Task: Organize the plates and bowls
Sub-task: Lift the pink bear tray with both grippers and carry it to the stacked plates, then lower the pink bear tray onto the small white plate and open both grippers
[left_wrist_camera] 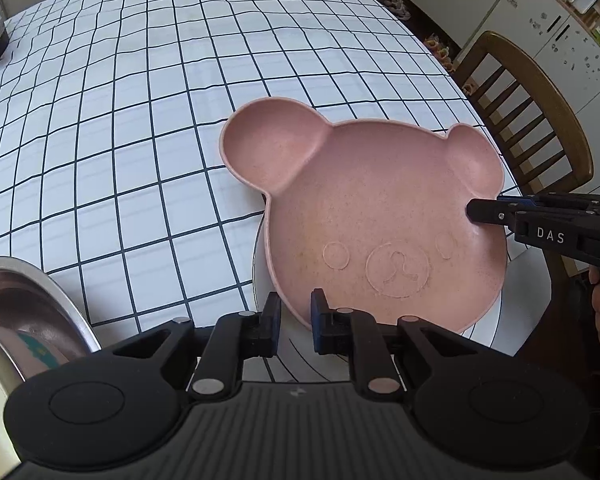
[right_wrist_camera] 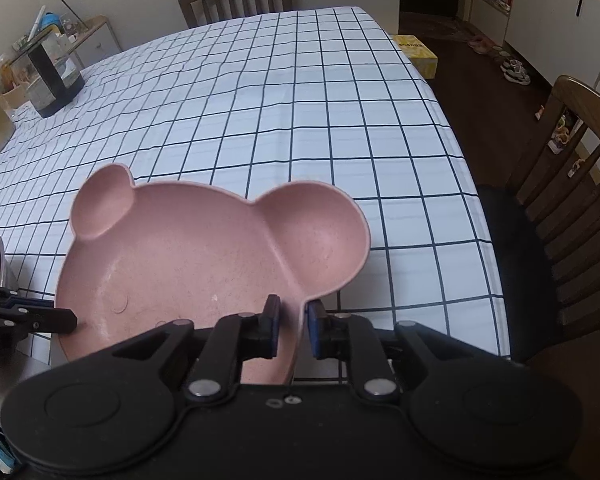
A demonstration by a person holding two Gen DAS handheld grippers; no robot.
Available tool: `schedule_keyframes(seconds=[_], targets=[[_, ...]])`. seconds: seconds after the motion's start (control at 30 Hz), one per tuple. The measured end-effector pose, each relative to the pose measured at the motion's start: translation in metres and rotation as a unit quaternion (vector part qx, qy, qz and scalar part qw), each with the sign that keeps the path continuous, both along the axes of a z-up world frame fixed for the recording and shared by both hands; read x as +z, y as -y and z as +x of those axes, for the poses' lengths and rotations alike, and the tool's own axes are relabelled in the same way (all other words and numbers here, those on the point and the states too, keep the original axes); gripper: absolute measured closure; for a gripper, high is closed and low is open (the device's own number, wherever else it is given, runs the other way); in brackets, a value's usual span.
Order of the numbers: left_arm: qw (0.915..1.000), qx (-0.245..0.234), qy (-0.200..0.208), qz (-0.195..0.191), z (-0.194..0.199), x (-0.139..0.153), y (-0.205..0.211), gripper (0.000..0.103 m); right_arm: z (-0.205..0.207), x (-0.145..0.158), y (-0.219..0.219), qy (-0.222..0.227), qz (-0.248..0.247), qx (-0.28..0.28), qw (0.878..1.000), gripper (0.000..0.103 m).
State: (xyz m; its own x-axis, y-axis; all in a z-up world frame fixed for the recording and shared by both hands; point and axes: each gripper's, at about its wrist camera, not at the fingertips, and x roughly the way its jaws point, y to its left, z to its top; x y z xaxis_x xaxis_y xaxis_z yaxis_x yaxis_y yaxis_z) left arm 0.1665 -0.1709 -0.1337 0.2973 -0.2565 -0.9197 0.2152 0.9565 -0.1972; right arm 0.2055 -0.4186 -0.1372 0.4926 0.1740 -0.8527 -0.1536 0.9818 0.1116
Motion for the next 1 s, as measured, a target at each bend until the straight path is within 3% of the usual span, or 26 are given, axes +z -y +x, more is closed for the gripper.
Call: schedule_keyframes(seconds=[0.2,0.3,0.6,1.0], targets=[[1.0,-0.002,0.001,0.001,-0.002,0.002,-0.002,0.089,-0.005,0.001,0.0,-0.001,-0.01,-0.015,1.0,0.081],[1.0,-0.005,0.006,0.001,-0.006,0.005,-0.002,0.088,-0.01,0.004,0.0,0.004,-0.014,-0.021,1.0,0.072],[0.9996,-0.014,0.023,-0.002,-0.02,0.02,-0.009,0.078,-0.03,0.025,-0.003,0.023,-0.003,-0.034,0.999,0.062],[0.9948,-0.025,0.098,-0.013,-0.056,0.069,-0.031,0.078,-0.067,0.072,-0.04,0.082,0.018,-0.015,0.996,0.045]])
